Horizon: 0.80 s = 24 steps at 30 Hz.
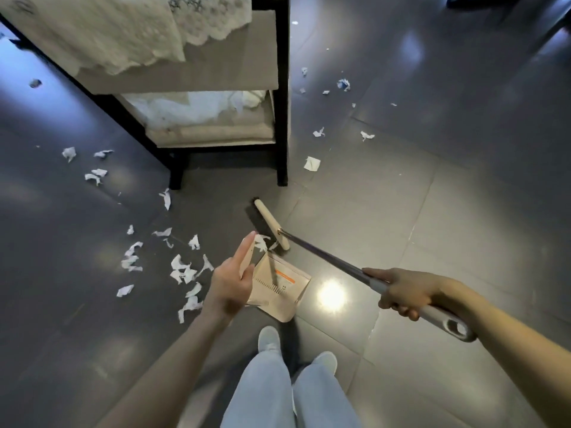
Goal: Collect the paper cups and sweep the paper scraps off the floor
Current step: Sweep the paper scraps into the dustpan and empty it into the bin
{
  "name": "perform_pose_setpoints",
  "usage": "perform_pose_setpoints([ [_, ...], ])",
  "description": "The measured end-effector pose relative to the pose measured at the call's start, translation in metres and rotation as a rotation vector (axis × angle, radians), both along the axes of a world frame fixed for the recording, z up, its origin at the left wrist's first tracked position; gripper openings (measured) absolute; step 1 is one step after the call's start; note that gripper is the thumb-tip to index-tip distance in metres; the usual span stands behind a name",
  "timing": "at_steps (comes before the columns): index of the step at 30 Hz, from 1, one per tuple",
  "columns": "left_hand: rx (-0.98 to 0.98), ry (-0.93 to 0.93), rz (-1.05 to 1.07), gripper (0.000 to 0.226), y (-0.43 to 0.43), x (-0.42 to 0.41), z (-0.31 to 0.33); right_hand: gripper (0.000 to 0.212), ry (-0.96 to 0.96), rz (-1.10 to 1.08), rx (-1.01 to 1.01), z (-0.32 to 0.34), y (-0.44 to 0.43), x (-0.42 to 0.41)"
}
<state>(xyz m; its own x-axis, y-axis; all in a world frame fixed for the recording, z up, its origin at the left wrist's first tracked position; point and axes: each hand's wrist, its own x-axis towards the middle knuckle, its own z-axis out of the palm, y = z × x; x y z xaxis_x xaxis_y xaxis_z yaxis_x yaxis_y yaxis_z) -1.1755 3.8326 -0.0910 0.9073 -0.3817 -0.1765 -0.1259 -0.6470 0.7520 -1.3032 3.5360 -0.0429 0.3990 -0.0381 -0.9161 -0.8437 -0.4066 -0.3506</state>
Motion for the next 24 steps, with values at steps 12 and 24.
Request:
perform_pose_setpoints([
  [12, 0.016, -0.115, 0.285, 0.073, 0.074, -0.011, -0.013, 0.066, -0.043, 0.174, -0.076, -0.025, 0.062, 0.109],
  [24, -0.037, -0.009, 0.297, 0.063, 0.057, 0.078, -0.004, 0.07, 0.156, 0.101, 0.121, -0.008, 0.067, 0.072],
])
